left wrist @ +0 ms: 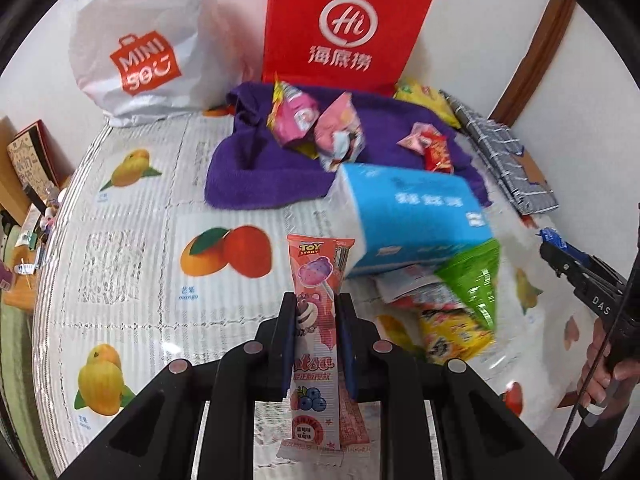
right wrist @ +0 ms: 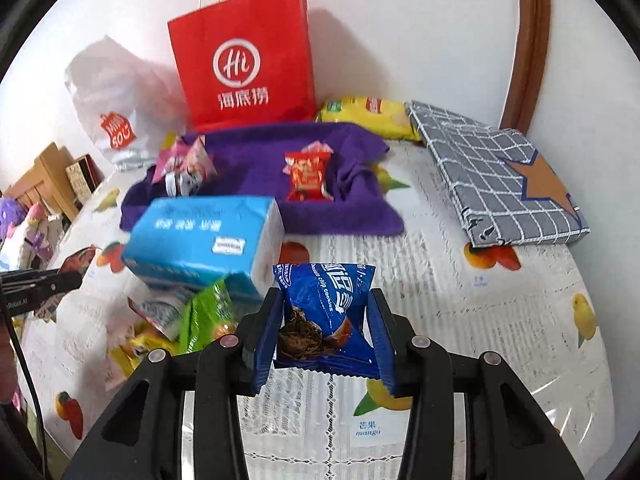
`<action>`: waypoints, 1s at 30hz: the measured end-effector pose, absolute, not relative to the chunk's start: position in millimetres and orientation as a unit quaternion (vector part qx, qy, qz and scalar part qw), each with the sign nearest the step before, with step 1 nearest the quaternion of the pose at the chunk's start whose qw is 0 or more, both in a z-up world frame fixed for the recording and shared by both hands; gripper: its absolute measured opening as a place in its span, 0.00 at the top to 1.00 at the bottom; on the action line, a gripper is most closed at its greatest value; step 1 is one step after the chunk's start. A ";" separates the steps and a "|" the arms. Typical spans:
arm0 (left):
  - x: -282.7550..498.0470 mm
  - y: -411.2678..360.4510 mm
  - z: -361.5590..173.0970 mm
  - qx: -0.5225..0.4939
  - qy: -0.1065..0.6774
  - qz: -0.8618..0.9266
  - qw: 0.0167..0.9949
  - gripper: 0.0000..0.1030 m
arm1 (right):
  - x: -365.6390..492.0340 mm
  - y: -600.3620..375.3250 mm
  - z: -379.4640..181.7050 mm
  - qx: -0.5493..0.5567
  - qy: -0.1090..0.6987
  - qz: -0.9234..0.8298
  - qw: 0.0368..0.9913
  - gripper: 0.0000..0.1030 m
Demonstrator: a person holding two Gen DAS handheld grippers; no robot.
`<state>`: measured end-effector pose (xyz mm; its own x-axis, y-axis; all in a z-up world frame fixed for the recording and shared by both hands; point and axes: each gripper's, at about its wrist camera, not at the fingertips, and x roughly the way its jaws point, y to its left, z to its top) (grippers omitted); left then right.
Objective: Organize snacks
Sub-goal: 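Carry the pink stick snack and blue bag in both grippers over the purple towel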
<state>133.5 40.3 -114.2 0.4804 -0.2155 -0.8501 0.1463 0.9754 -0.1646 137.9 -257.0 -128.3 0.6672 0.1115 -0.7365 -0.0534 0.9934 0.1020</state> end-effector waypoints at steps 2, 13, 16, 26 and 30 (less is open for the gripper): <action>132.1 36.4 -108.1 -0.036 0.495 -0.110 0.861 0.82 | 137.5 -254.5 -120.5 0.034 0.401 0.049 0.914 0.58; 138.6 22.0 -69.4 -0.038 0.462 -0.111 0.879 0.82 | 152.6 -245.6 -83.8 0.029 0.381 0.059 0.922 0.58; 143.6 18.0 -60.7 -0.035 0.456 -0.108 0.883 0.82 | 161.4 -244.1 -75.3 0.032 0.376 0.063 0.924 0.58; 168.5 12.1 -47.8 -0.032 0.451 -0.108 0.886 0.81 | 190.9 -236.0 -60.5 0.033 0.367 0.070 0.927 0.58; 178.9 11.9 -41.1 -0.027 0.447 -0.108 0.887 0.81 | 205.3 -234.4 -59.6 0.032 0.369 0.067 0.926 0.58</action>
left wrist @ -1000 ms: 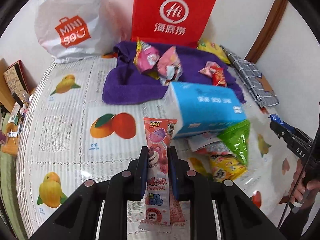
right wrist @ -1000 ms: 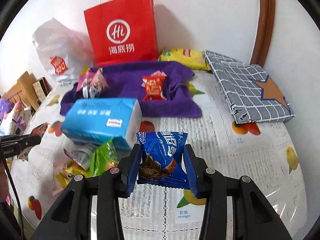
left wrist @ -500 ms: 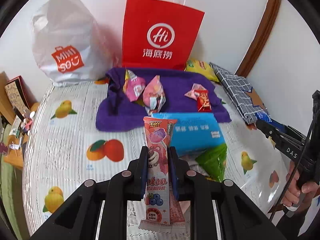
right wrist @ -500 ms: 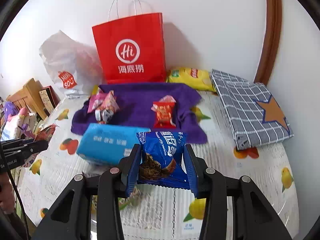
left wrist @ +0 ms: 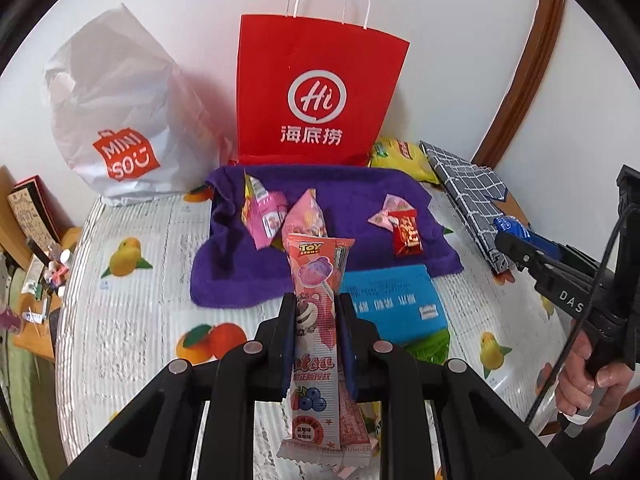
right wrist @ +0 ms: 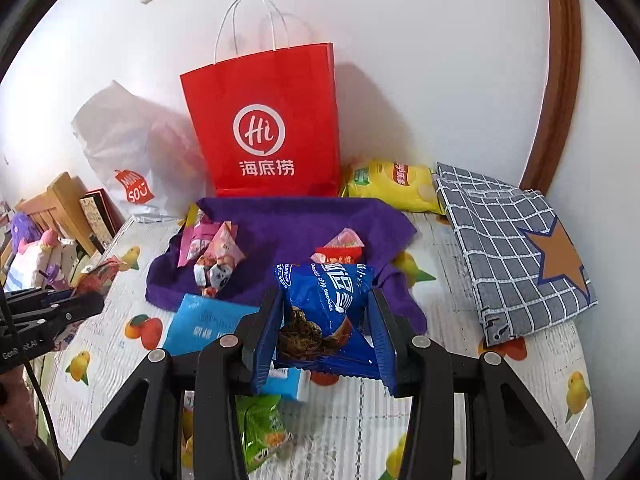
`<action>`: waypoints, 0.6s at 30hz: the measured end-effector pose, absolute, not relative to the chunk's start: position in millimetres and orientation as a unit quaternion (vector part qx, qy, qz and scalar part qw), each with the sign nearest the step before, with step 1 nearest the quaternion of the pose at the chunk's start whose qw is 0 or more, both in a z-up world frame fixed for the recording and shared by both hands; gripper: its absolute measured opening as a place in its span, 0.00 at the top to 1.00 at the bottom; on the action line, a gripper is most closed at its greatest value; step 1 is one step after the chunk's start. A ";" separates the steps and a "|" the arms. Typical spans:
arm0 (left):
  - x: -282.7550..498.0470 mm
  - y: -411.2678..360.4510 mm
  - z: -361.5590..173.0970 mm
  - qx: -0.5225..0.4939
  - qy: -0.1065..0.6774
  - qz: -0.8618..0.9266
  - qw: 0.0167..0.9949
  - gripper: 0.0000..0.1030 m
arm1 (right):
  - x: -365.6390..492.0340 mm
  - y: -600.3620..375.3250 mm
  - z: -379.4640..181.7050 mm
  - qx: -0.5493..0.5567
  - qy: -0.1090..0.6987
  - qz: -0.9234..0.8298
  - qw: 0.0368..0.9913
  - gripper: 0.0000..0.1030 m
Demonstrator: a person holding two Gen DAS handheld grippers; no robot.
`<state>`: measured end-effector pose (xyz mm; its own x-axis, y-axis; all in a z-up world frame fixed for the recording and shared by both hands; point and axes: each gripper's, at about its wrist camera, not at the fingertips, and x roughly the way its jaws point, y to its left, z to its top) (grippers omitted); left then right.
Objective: Organize snacks
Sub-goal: 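Carry the pink stick snack and blue bag in both grippers over the purple towel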
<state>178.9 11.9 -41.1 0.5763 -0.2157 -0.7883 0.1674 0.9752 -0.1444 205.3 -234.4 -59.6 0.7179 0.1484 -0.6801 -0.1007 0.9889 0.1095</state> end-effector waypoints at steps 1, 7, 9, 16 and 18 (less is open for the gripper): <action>180.8 12.2 -39.3 -0.026 0.446 -0.107 0.888 0.81 | 208.6 -234.1 -59.2 0.031 0.370 0.067 0.926 0.58; 196.6 13.7 -32.2 -0.023 0.438 -0.101 0.893 0.81 | 229.1 -230.1 -55.7 0.029 0.366 0.070 0.928 0.58; 205.0 14.4 -32.8 -0.026 0.439 -0.103 0.892 0.81 | 236.6 -227.8 -55.2 0.026 0.364 0.073 0.928 0.58; 236.4 13.5 -32.8 -0.019 0.436 -0.099 0.894 0.81 | 264.8 -221.5 -58.6 0.028 0.364 0.076 0.928 0.58; 245.1 12.7 -33.3 -0.017 0.434 -0.096 0.896 0.81 | 273.6 -220.6 -60.3 0.030 0.366 0.076 0.927 0.58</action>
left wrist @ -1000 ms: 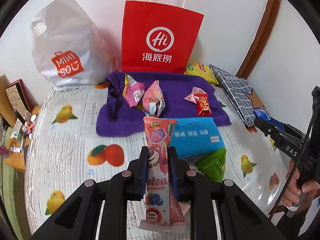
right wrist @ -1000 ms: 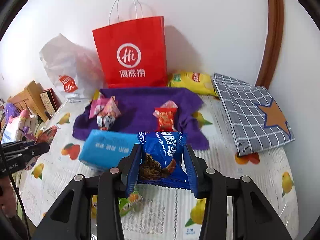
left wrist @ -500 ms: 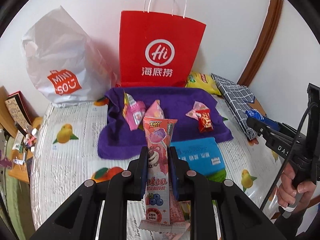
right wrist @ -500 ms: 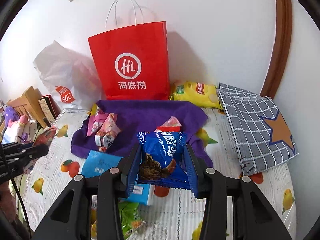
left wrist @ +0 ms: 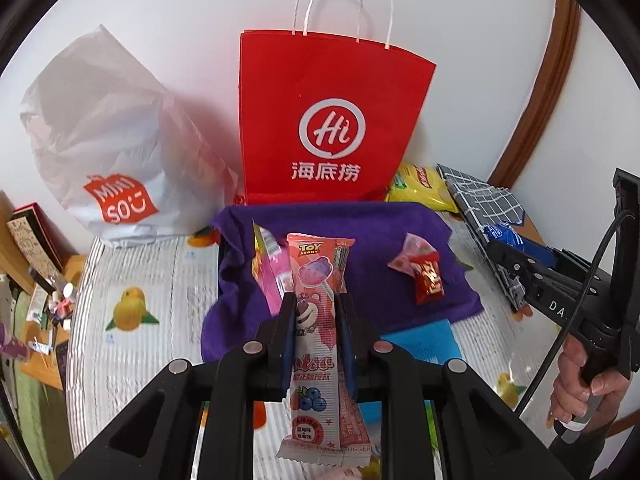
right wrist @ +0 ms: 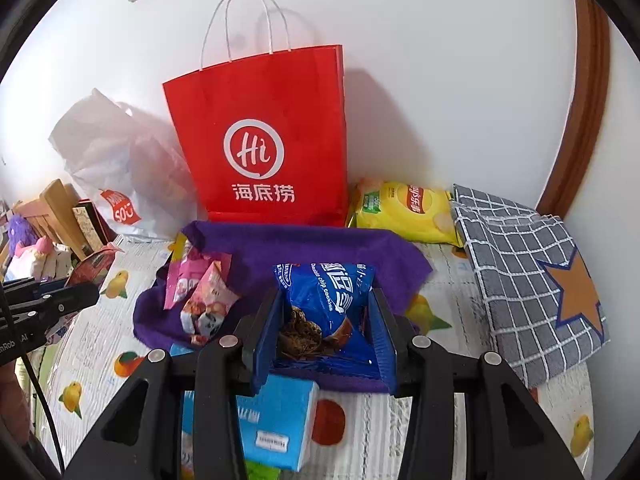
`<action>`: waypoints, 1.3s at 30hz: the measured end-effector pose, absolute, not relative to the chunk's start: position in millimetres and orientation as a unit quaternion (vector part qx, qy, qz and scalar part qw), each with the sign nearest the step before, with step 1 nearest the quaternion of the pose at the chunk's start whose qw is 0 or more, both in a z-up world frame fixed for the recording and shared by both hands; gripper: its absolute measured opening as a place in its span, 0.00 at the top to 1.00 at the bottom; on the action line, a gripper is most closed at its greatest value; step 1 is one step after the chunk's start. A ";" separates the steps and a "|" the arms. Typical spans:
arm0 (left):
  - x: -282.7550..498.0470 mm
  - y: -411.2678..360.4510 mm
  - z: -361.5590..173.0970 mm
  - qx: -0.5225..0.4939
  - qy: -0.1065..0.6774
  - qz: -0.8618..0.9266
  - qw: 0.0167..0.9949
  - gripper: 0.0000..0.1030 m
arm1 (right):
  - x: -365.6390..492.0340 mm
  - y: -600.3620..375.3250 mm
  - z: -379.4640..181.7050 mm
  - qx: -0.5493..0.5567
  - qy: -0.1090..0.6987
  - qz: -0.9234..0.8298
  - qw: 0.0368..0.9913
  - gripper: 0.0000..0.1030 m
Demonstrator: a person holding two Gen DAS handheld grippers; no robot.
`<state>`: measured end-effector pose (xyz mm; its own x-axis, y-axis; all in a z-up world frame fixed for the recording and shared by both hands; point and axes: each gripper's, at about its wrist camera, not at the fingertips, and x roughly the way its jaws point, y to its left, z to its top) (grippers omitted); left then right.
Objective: Organize snacks
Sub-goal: 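Carry the pink stick snack and blue bag in both grippers over the purple towel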
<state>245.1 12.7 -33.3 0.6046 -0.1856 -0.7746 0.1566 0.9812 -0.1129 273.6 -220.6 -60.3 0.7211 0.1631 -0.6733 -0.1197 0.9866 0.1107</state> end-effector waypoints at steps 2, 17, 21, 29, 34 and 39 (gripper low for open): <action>253.1 12.7 -35.0 -0.018 0.434 -0.097 0.895 0.81 | 284.0 -220.1 -61.1 0.032 0.366 0.076 0.927 0.58; 324.6 0.8 -51.3 -0.037 0.435 -0.105 0.894 0.81 | 349.3 -220.3 -76.4 0.046 0.372 0.072 0.924 0.58; 335.7 2.8 -69.4 -0.037 0.443 -0.105 0.890 0.81 | 363.9 -216.5 -96.7 0.035 0.393 0.070 0.916 0.58; 355.1 32.8 -87.1 -0.063 0.467 -0.088 0.878 0.81 | 378.0 -225.9 -121.4 0.027 0.416 0.053 0.907 0.58; 361.5 49.5 -90.0 -0.082 0.471 -0.072 0.875 0.81 | 382.0 -234.1 -126.0 0.031 0.421 0.051 0.905 0.58; 362.8 49.4 -92.5 -0.093 0.472 -0.081 0.873 0.81 | 385.4 -230.2 -129.9 0.031 0.425 0.061 0.903 0.57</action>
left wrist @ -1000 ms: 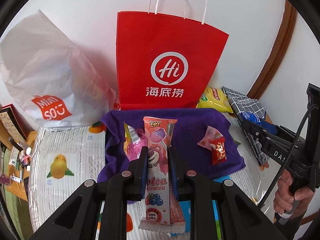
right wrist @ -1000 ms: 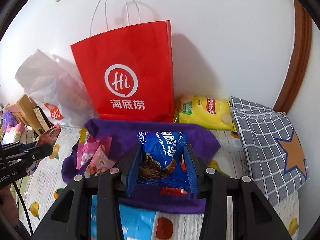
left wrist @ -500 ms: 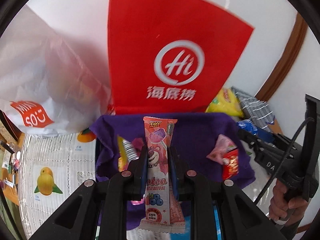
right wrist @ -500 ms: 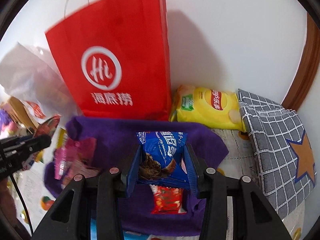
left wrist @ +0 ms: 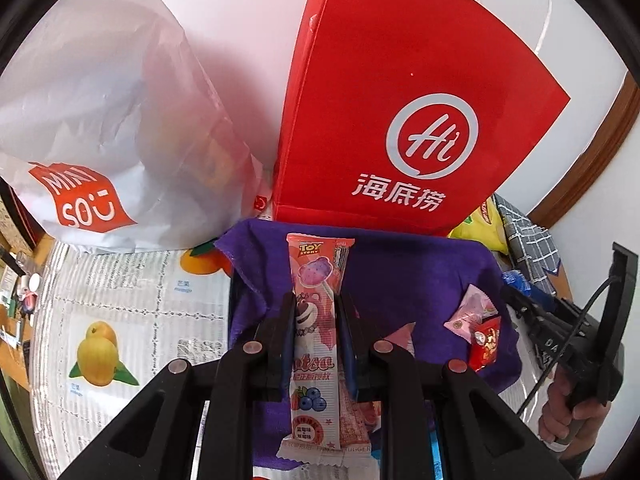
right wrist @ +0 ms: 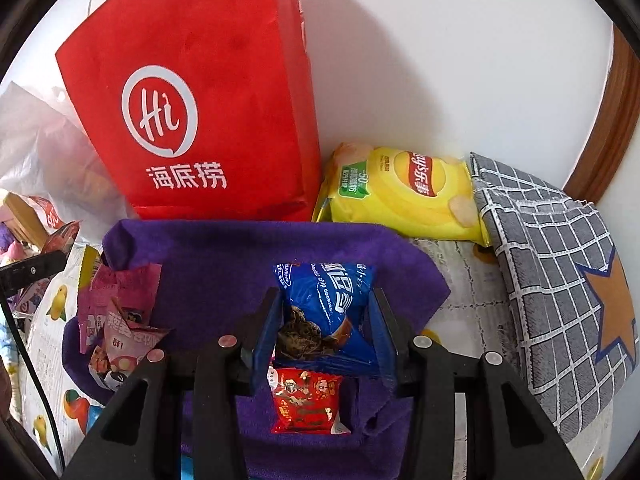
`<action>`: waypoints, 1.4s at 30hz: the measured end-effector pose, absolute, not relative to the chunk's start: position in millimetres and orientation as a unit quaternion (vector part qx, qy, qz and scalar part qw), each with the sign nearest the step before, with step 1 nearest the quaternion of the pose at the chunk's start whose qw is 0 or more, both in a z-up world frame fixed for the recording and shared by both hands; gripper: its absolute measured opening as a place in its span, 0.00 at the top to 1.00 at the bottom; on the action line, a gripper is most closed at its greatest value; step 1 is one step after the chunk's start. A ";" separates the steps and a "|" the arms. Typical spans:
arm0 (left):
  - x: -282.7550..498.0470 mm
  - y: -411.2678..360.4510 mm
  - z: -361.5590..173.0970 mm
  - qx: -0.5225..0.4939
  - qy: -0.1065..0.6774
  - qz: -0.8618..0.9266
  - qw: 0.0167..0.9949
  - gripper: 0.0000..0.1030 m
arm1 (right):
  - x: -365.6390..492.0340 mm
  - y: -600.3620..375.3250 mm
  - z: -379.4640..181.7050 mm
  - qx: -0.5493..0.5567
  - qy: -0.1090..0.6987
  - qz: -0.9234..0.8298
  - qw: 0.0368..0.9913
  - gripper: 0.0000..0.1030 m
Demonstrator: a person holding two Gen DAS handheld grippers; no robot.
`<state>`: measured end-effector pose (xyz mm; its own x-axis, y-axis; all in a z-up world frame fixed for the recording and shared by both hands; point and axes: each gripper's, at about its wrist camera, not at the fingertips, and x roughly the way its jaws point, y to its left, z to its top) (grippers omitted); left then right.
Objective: Organize snacks
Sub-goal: 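Carry the pink stick snack and blue bag in both grippers over the purple towel, then lower both held snacks onto the towel and open both grippers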
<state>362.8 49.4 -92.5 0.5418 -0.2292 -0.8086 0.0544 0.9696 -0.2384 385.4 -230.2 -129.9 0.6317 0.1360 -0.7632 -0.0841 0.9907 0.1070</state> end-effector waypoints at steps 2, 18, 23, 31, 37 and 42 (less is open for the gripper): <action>363.0 47.1 -93.5 -0.096 0.473 -0.090 0.871 0.81 | 386.8 -225.0 -132.3 0.031 0.428 0.072 0.900 0.57; 369.6 12.1 -114.2 -0.082 0.509 -0.119 0.849 0.81 | 394.6 -203.9 -156.9 -0.002 0.464 0.079 0.882 0.57; 370.3 7.4 -118.6 -0.075 0.514 -0.121 0.846 0.80 | 394.6 -202.8 -158.6 -0.009 0.464 0.074 0.883 0.56; 370.3 3.3 -120.7 -0.067 0.517 -0.124 0.844 0.80 | 395.4 -203.1 -160.7 -0.015 0.466 0.075 0.882 0.54; 370.3 4.3 -122.1 -0.069 0.515 -0.127 0.845 0.80 | 397.3 -203.2 -162.5 -0.014 0.469 0.076 0.880 0.51; 370.8 3.5 -124.1 -0.069 0.517 -0.131 0.843 0.80 | 394.2 -201.2 -156.3 -0.018 0.456 0.081 0.886 0.40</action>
